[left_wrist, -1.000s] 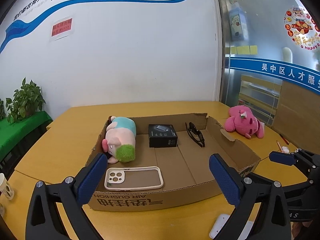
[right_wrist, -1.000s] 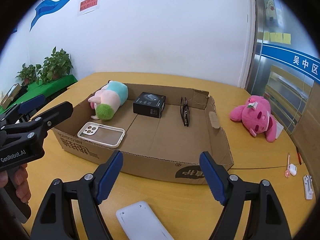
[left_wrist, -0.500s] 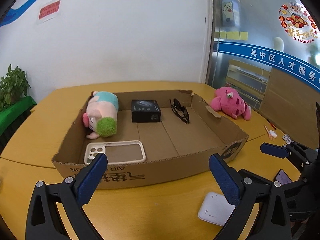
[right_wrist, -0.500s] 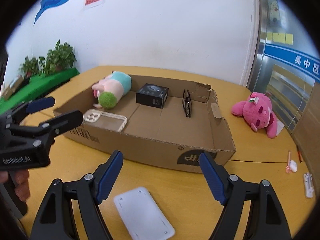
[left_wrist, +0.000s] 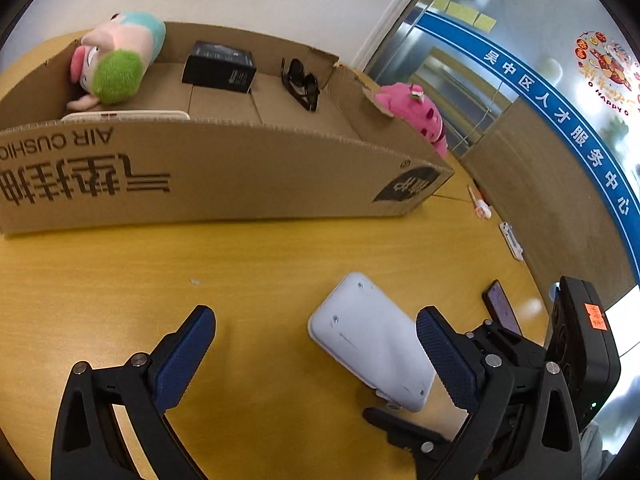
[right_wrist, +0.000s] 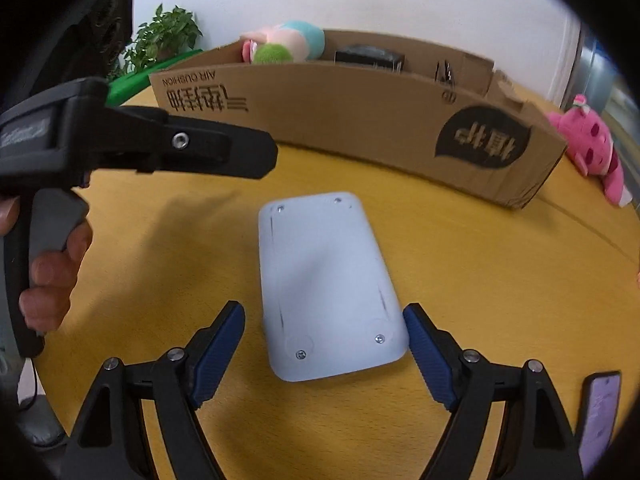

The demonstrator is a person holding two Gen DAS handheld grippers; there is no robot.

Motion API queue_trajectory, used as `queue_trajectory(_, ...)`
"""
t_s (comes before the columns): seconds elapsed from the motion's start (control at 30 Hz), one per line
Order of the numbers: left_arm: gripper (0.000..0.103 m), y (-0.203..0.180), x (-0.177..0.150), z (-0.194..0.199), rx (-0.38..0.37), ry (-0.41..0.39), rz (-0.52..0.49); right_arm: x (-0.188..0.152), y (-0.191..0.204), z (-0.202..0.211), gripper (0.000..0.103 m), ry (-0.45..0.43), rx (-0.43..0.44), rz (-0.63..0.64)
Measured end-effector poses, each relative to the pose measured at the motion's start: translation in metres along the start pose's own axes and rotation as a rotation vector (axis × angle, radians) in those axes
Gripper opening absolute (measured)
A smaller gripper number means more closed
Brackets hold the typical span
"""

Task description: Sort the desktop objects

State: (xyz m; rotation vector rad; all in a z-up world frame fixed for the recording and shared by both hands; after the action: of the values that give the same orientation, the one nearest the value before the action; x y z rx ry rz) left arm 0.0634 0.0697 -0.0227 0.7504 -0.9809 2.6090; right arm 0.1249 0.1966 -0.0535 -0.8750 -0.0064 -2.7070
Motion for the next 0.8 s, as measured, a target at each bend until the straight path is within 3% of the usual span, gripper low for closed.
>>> queue_trajectory(0.1,0.098,0.003,-0.003,-0.006,0.002,0.026,0.028,-0.003,0.01,-0.001,0.079,-0.005,0.025,0.016)
queue_trajectory(0.2,0.083,0.01,-0.007,-0.016,-0.028,0.068,0.066,-0.003,0.013,-0.003,0.079,-0.004,-0.012,0.012)
queue_trajectory(0.23,0.083,0.009,-0.007,-0.016,-0.032,0.057,0.058,-0.002,0.013,-0.004,0.078,-0.008,-0.028,0.005)
queue_trajectory(0.3,0.08,0.006,-0.008,-0.02,-0.052,0.071,0.054,-0.001,0.016,-0.003,0.066,-0.019,-0.035,0.009)
queue_trajectory(0.37,0.065,0.003,-0.01,-0.025,-0.098,0.089,0.065,0.001,0.018,-0.003,0.066,-0.018,-0.033,0.006)
queue_trajectory(0.47,0.052,-0.004,-0.013,-0.03,-0.033,0.08,0.012,0.002,0.023,-0.003,0.065,-0.02,-0.054,-0.006)
queue_trajectory(0.53,0.046,-0.001,-0.015,-0.03,-0.04,0.068,0.032,0.0,0.024,-0.003,0.065,-0.021,-0.065,-0.026)
queue_trajectory(0.63,0.042,0.002,-0.017,-0.031,-0.059,0.059,0.058,-0.003,0.025,0.0,0.065,-0.02,-0.075,-0.044)
queue_trajectory(0.8,0.039,-0.013,-0.008,-0.024,-0.028,0.03,-0.005,-0.004,0.023,0.005,0.065,-0.031,-0.075,-0.084)
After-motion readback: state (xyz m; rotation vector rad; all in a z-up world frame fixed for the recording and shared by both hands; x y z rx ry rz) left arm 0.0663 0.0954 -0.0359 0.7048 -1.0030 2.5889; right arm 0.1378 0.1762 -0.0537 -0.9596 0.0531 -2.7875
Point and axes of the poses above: each gripper's, at about its wrist camera, not at the fingertips, and z roughly against the way its jaws point, y to its left, x to its top, the point moved 1 cm from there along -z, roughly the way its jaws point, and after that the axes turned 8 degrees about -x, right-handed, at the moved point
